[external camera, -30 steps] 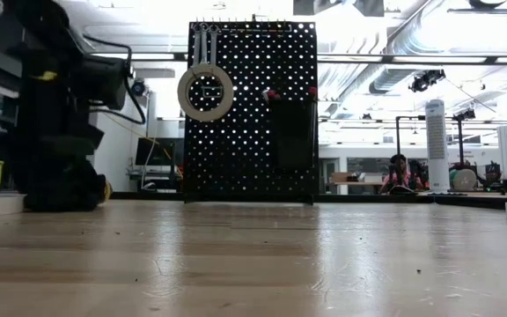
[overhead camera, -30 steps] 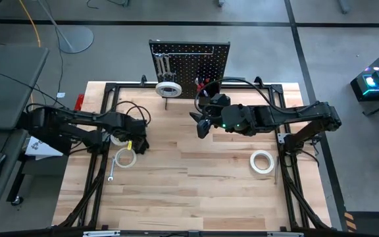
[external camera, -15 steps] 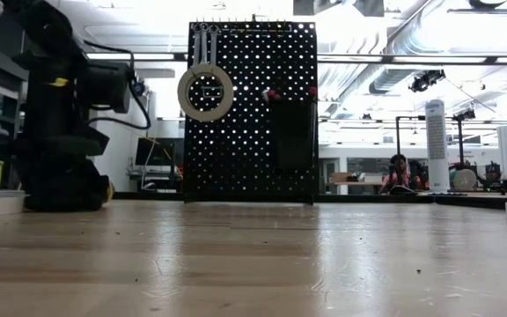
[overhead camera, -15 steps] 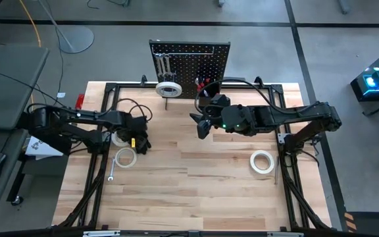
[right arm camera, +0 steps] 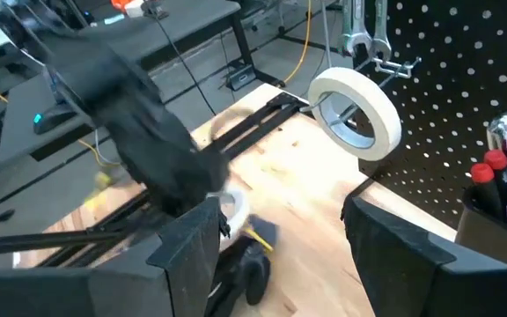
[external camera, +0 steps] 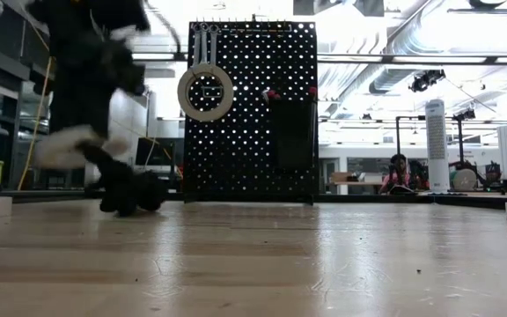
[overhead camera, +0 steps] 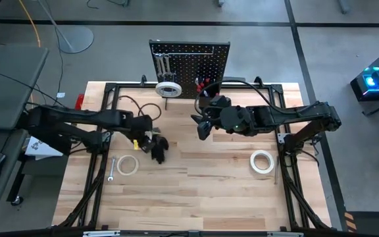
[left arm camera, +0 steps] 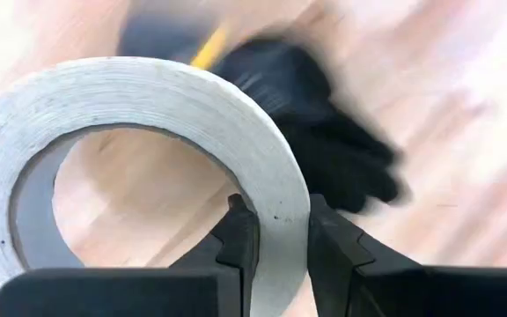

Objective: Hang tools onto peg board
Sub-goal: Hang the top left tape on the peg board

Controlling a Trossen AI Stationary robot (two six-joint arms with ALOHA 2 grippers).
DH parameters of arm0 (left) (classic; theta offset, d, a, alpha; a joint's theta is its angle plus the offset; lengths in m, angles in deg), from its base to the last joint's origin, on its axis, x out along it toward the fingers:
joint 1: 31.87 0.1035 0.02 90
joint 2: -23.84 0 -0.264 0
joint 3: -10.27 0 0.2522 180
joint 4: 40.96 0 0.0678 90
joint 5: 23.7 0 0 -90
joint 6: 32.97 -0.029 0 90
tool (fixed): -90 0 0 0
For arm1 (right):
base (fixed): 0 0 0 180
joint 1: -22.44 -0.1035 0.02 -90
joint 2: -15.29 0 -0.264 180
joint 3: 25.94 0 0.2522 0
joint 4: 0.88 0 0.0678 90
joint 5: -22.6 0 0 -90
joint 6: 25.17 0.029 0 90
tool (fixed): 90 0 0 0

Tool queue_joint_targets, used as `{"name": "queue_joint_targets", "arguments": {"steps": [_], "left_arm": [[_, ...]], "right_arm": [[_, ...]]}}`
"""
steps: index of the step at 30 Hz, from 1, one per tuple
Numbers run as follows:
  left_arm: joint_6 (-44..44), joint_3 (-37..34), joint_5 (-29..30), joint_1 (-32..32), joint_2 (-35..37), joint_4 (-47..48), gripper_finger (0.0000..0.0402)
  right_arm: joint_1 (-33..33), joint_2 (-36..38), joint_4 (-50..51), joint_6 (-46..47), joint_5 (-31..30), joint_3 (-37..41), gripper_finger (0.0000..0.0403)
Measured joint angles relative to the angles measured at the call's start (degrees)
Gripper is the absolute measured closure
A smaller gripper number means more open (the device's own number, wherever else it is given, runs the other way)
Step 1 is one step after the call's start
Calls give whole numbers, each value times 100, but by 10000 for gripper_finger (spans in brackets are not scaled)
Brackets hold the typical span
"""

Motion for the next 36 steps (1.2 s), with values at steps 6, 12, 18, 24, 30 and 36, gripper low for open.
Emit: {"name": "queue_joint_targets", "arguments": {"steps": [6, 12, 18, 24, 30, 36], "left_arm": [[-413, 773, -65, -275, 730, 97, 342], [-1078, 1090, -801, -549, 1338, -1333, 342], [-767, 1095, -1815, -611, 1363, -4227, 342], [-22, 1101, -2747, -620, 939, -6087, 342], [415, 1099, -2993, -756, 378, -7098, 342], [797, 1099, -3156, -819, 32, -8036, 342]], "right_arm": [[-36, 0, 184, -209, 517, 1, 171], [-35, -4, 122, -865, 1696, 2, 171], [11, -4, -838, -1633, 2672, 4, 171], [223, -4, -1610, -2001, 3679, 4, 171], [392, -8, -1824, -1819, 4071, 4, 171], [457, -61, -2035, -1656, 4813, 4, 171]]}}
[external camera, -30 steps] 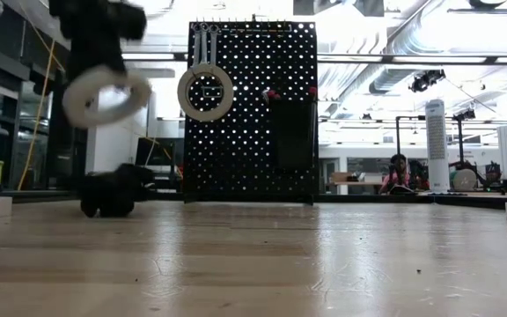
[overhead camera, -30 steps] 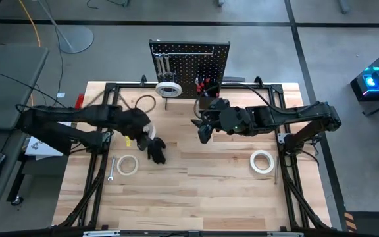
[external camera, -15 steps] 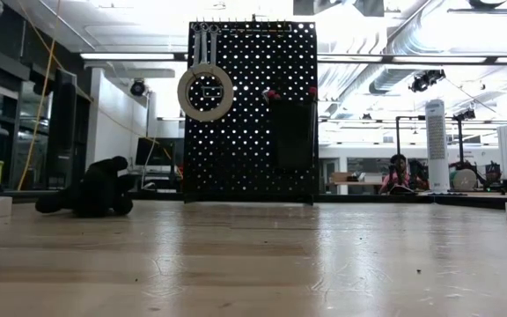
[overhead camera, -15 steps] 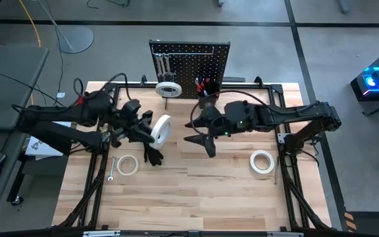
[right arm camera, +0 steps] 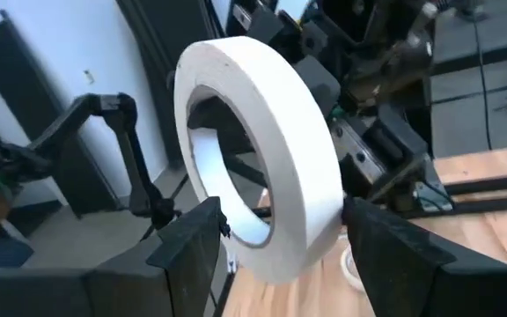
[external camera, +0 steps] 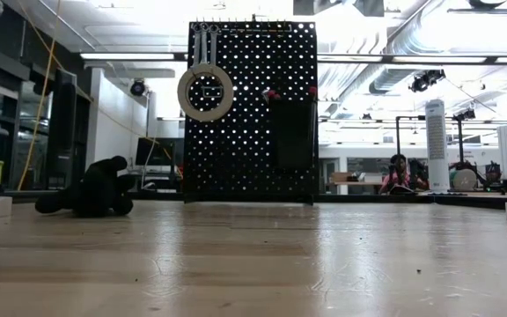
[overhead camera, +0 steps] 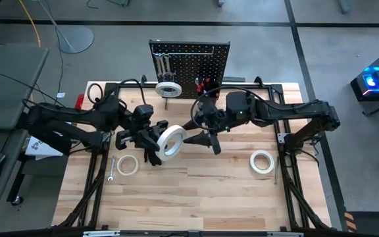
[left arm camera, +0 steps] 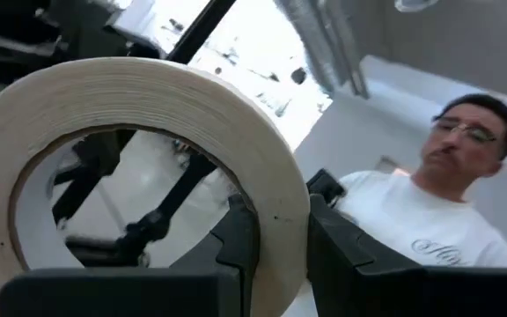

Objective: Hang tools onto peg board
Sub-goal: Hang the top left tape on the peg board

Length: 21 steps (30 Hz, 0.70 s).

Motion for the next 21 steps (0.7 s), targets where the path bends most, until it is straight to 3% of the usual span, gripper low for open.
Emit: {"name": "queue_joint_targets", "arguments": {"steps": [12, 15, 19, 21], "left_arm": [[-3, 0, -15, -19, -266, -404, 342], [27, 0, -122, 60, -238, -393, 342], [176, 0, -400, 183, -188, -336, 342], [212, 0, -377, 252, -149, -172, 342]], "right_arm": [[-2, -204, -377, 170, 400, 0, 186], [-5, -212, -326, 146, 414, 0, 237], [-4, -187, -216, 53, 670, 0, 347], [-10, -137, -87, -39, 646, 0, 351]]}}
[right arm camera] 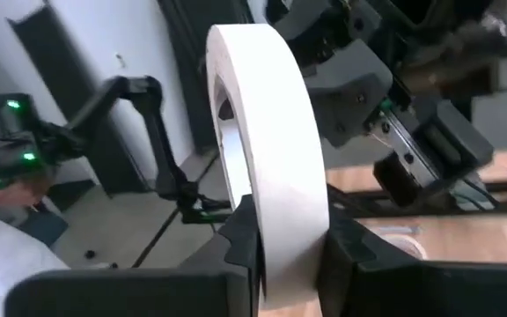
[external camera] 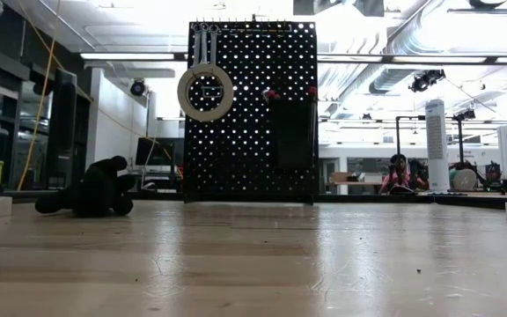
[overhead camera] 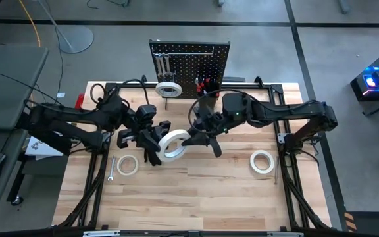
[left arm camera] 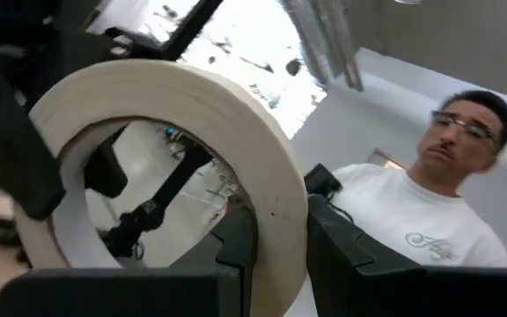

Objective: Hang tools onto peg board
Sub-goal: Hang the top left tape on the peg board

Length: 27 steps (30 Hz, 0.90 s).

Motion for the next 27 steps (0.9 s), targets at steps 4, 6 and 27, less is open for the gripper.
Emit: {"name": "queue_joint_targets", "arguments": {"steps": [4, 6, 27], "left_arm": [[125, 15, -1, 193, 97, 719, 319], [110, 14, 4, 300, 129, 1134, 280], [-2441, -8, 3343, 480, 1121, 3763, 196]], "right_arm": [[8, 112, 336, 8, -134, 4, 351], [31, 242, 647, 6, -133, 12, 351], [-73, 639, 1528, 405, -3822, -2, 351]]}}
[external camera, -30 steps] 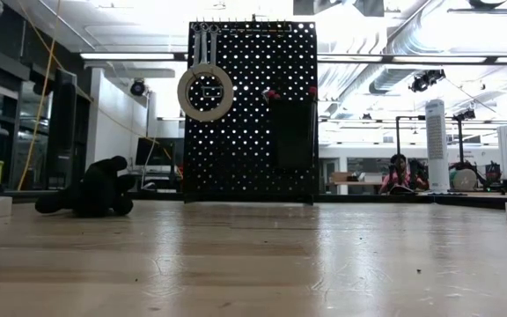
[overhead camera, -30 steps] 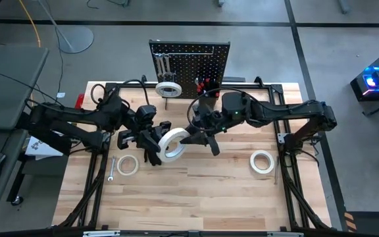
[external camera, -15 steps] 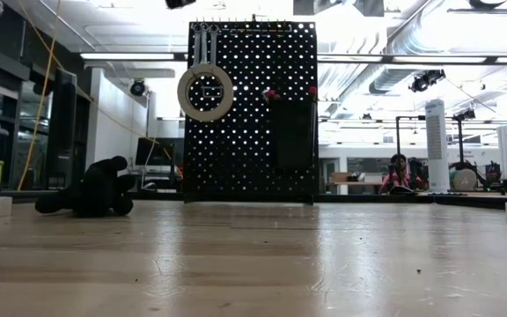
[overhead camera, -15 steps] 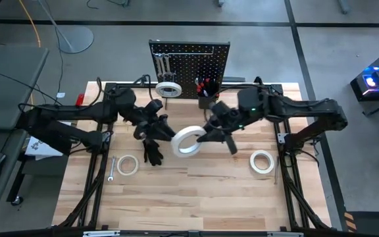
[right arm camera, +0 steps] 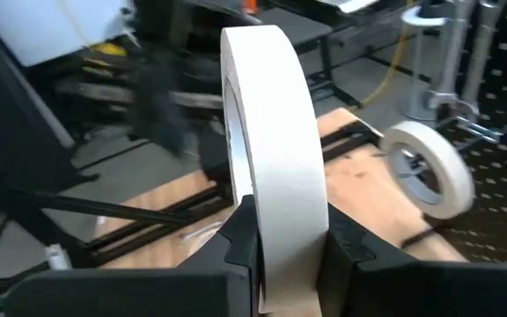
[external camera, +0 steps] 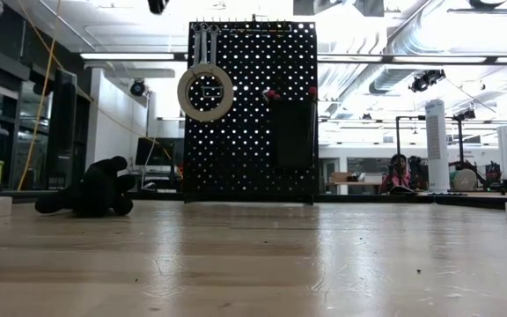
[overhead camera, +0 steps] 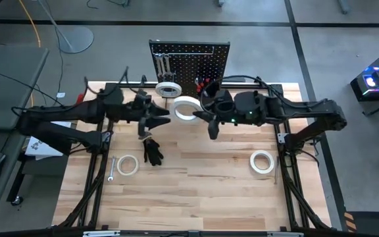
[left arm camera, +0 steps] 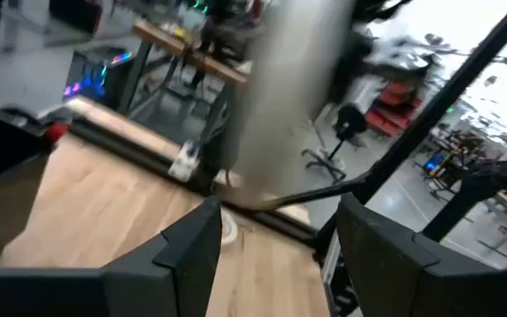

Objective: Hang tools onto peg board
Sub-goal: Hang the top left tape on the peg board

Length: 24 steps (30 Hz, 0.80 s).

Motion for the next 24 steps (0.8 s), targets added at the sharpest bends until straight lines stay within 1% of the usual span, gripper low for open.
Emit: {"name": "queue_joint_targets", "arguments": {"steps": [2, 4, 6, 9, 15, 18, 20, 21, 22, 24], "left_arm": [[-132, 3, 182, -142, 126, -14, 195], [-350, 10, 399, -284, 202, -85, 195], [-597, 10, 662, -401, 196, -143, 195], [-991, 10, 898, -513, 143, -423, 195], [-1162, -1, 1005, -557, -29, -530, 195], [-952, 1, 1006, -557, -30, -563, 200], [-802, 1, 1006, -550, -31, -463, 224], [-780, 1, 1013, -548, -10, -383, 246], [-772, 1, 1011, -548, 8, -331, 273], [-850, 1, 968, -554, 41, -242, 340]], "right_arm": [[7, -59, -35, 0, -14, 0, 351], [4, -93, -184, 1, 146, 2, 351], [-4, -136, -406, 55, 275, 2, 351], [0, -220, -622, 64, 400, 2, 351], [-47, -290, -821, 107, 426, 2, 351], [-45, -301, -815, 107, 433, 2, 351], [-44, -303, -801, 107, 435, 2, 351], [-42, -303, -791, 103, 438, 2, 351], [-40, -303, -763, 85, 423, 2, 351], [-37, -305, -735, 76, 428, 2, 350]]}}
